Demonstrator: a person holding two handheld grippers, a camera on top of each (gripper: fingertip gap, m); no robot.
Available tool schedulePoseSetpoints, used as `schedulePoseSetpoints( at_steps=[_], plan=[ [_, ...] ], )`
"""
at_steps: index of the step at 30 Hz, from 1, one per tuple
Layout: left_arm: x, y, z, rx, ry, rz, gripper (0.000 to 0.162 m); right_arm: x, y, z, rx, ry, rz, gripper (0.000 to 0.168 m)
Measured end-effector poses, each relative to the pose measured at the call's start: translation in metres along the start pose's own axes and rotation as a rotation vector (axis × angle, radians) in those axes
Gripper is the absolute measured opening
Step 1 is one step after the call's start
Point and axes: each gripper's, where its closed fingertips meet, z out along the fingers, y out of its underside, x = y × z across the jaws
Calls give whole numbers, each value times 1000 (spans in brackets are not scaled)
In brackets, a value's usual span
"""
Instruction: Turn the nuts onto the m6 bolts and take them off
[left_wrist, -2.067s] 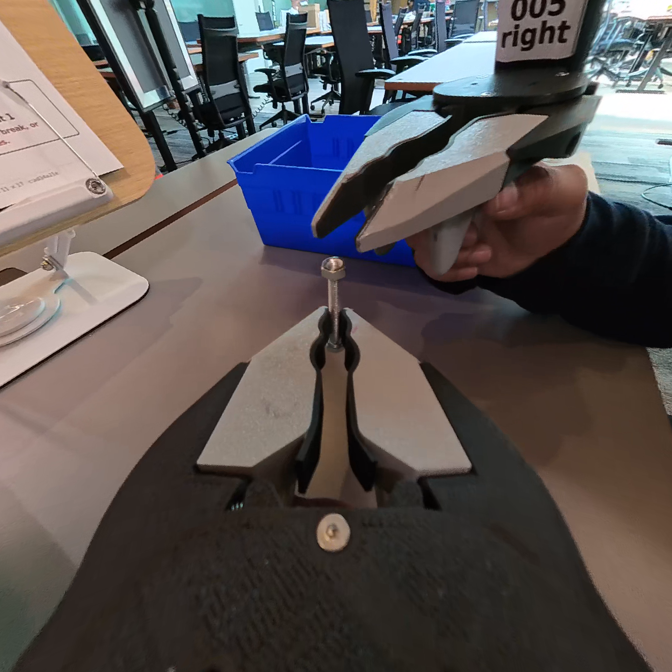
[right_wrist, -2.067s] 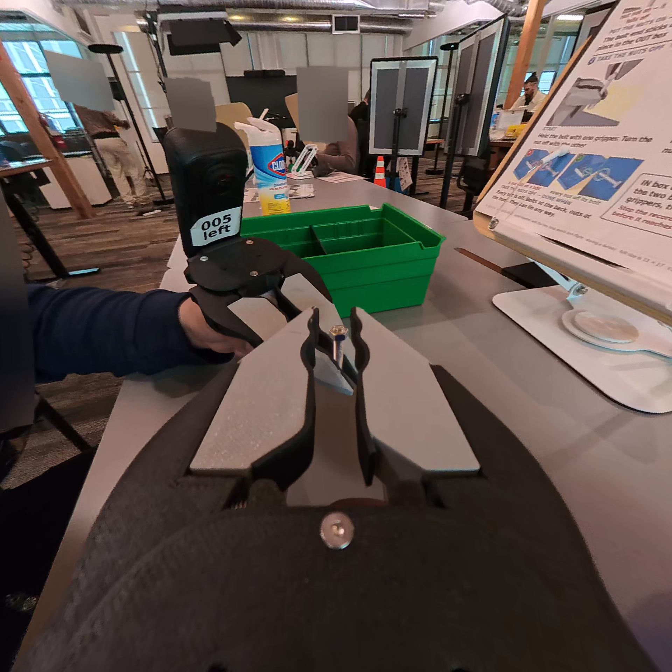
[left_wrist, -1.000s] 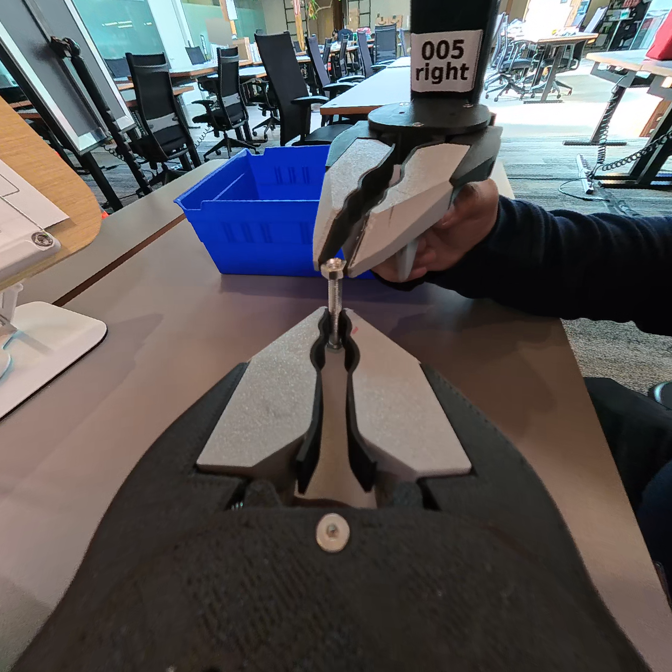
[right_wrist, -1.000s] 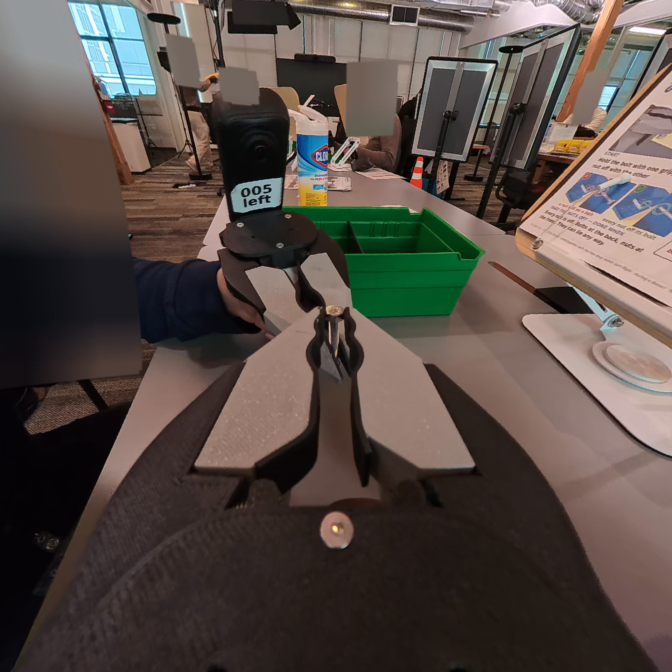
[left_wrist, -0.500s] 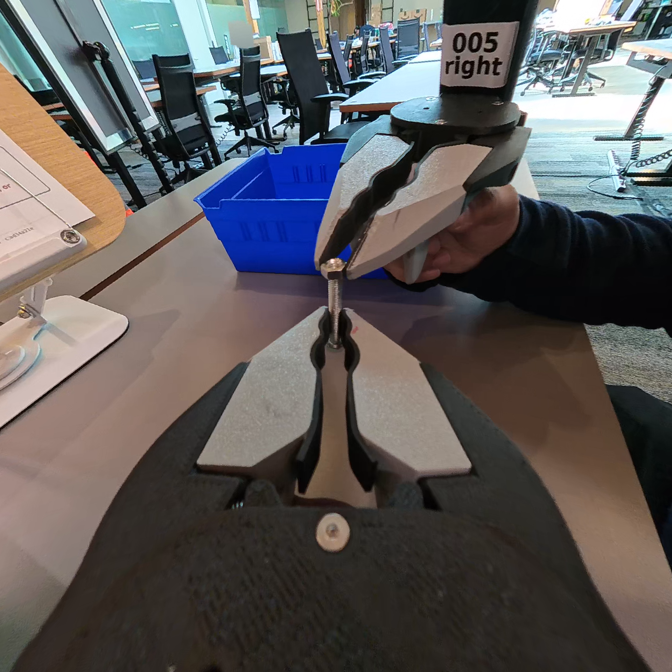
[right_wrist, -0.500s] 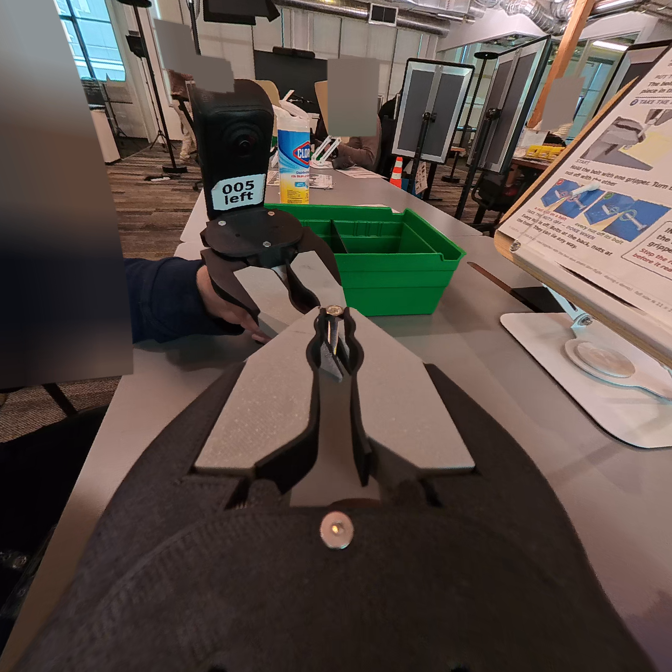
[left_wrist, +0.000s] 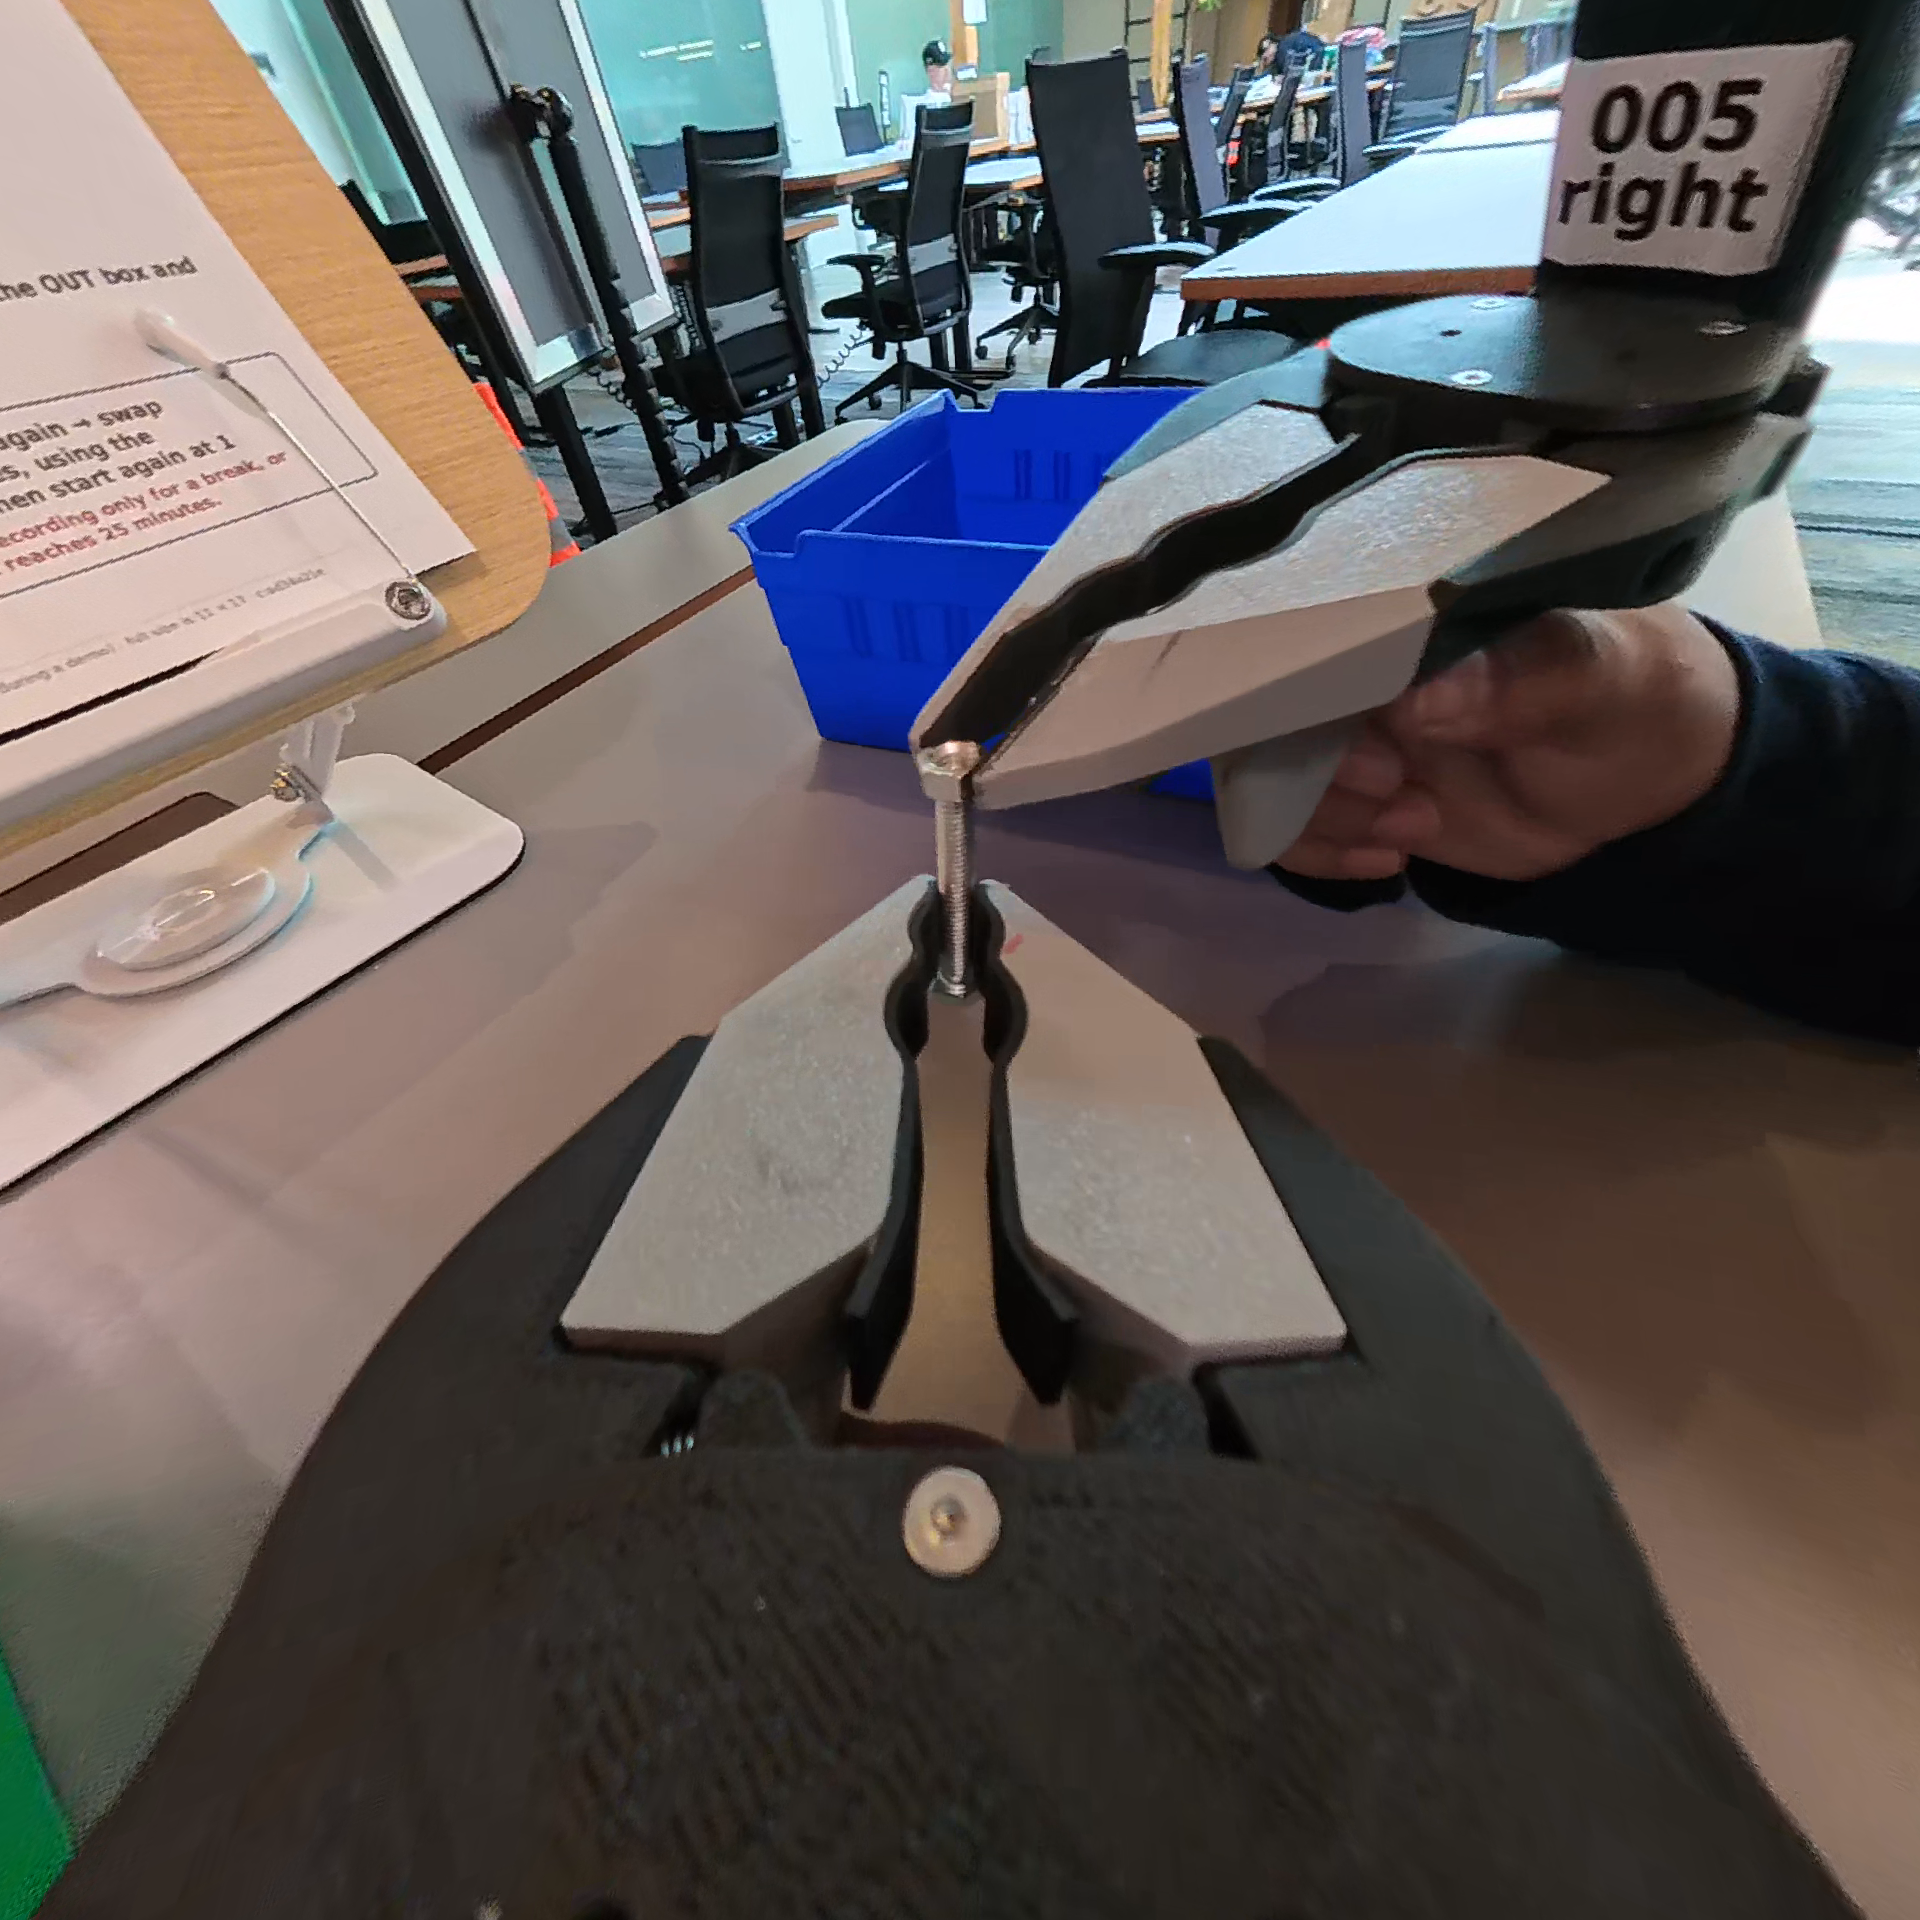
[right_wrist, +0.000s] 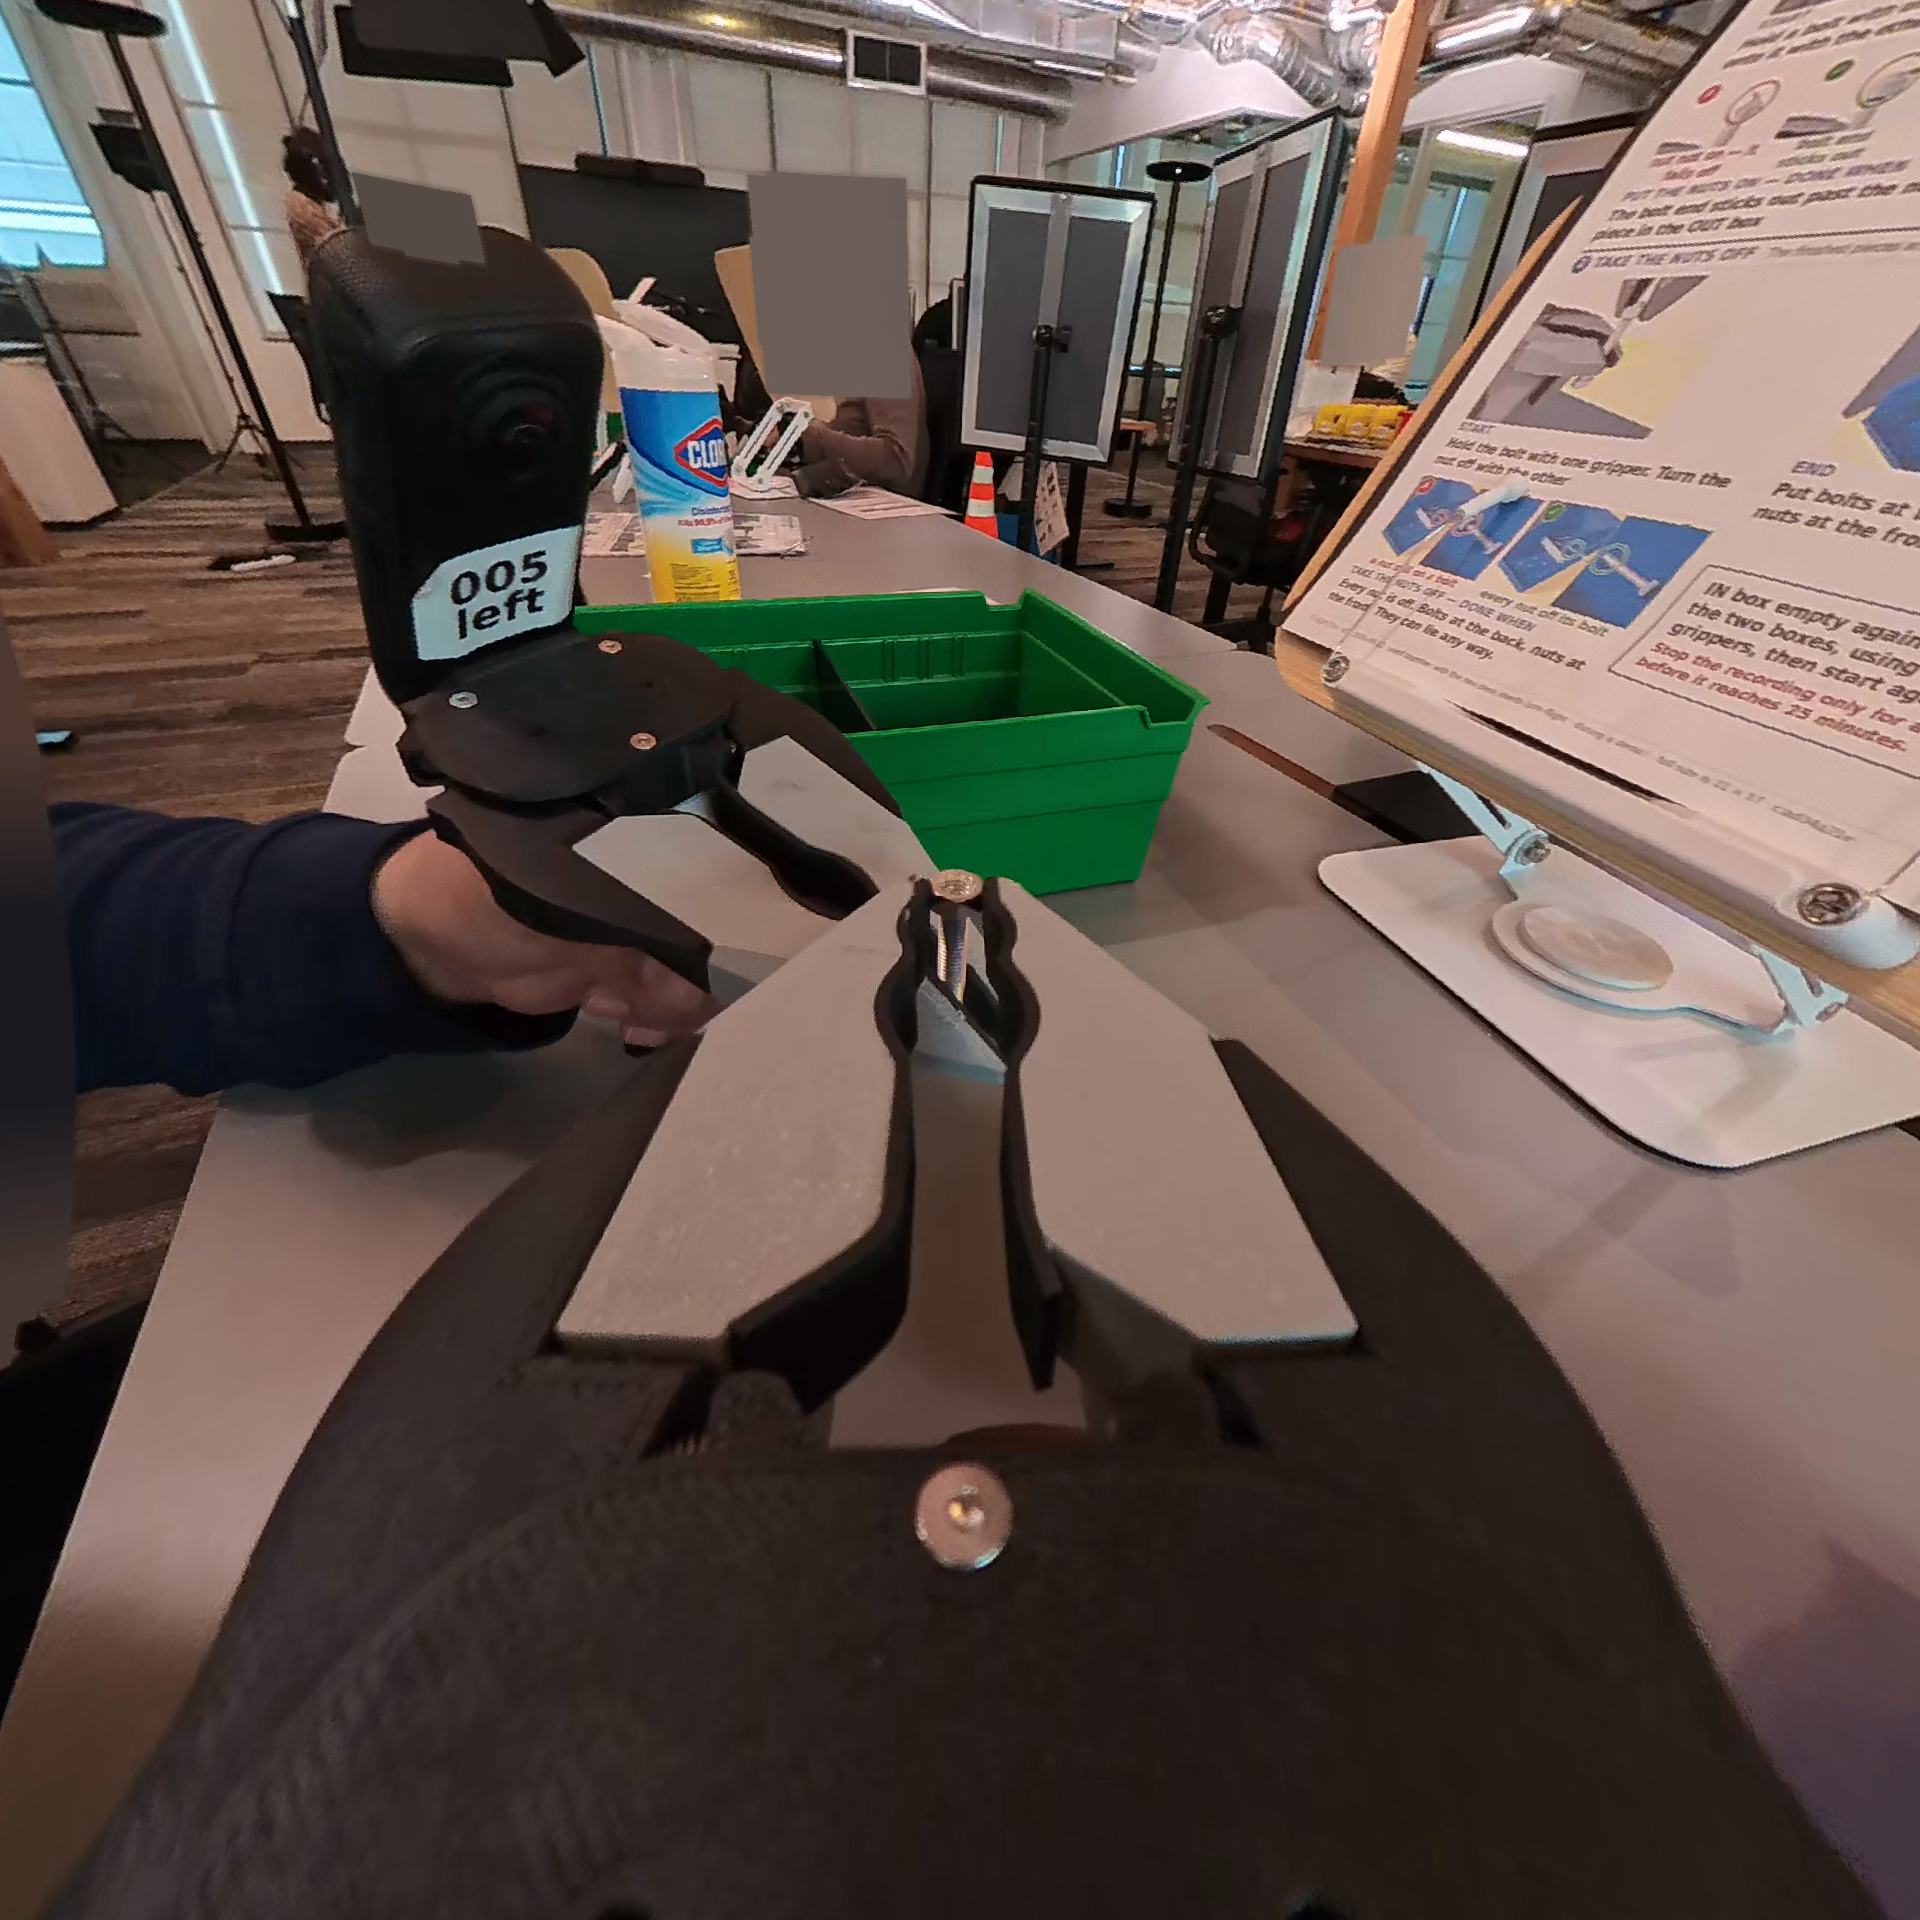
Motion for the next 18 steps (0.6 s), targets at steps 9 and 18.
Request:
schedulePoseSetpoints(
  at_steps=[9, 18],
  plan=[
    [-8, 4, 3, -9, -70, -16, 2, 6, 4, 4, 4, 87, 33, 6],
    [-14, 7, 6, -12, -154, -6, 2, 10, 7, 7, 3, 214, -9, 6]
  ],
)
